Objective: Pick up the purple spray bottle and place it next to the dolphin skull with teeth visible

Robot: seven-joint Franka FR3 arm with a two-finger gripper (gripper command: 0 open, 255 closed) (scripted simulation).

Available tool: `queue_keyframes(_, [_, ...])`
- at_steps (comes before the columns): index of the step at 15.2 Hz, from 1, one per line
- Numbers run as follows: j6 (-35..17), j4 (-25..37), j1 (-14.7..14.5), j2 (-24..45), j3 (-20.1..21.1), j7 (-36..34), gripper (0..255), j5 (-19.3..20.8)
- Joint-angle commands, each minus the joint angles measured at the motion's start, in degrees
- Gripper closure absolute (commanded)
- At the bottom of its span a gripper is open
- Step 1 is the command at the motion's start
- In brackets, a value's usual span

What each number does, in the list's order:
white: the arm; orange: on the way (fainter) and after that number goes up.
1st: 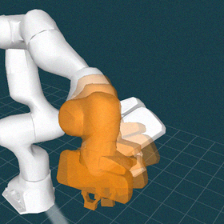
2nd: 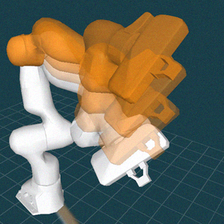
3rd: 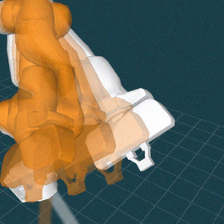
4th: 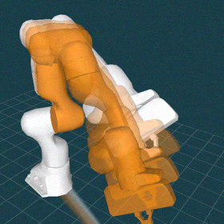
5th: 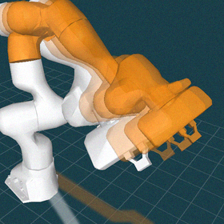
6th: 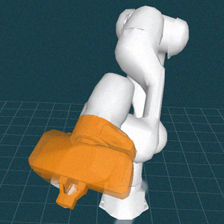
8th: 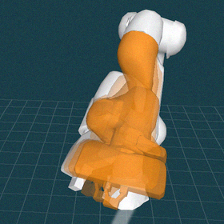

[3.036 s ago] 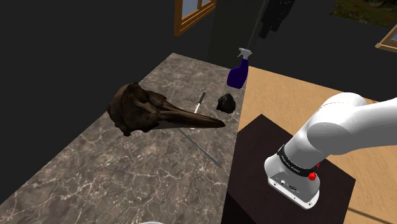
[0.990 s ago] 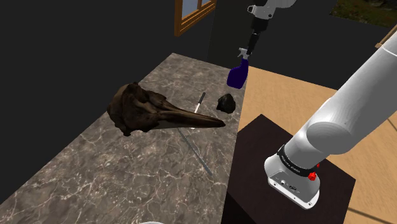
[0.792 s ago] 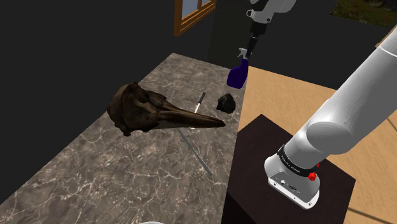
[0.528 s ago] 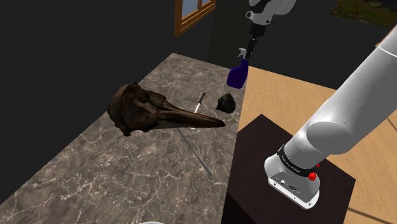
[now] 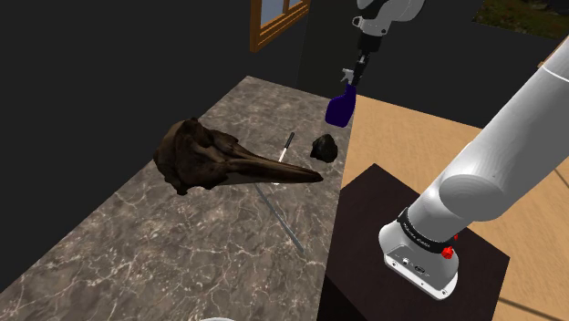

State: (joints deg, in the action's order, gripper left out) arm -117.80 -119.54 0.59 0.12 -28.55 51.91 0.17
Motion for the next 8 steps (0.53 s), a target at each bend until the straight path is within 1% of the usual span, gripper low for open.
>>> queue_keyframes(1, [0.0,0.0,0.0,0.0,0.0,0.0,255,0.0])
queue_keyframes(6, [0.0,0.0,0.0,0.0,0.0,0.0,255,0.0])
queue_keyframes(8, [1.5,0.9,0.0,-0.6,0.0,-0.2,255,0.3])
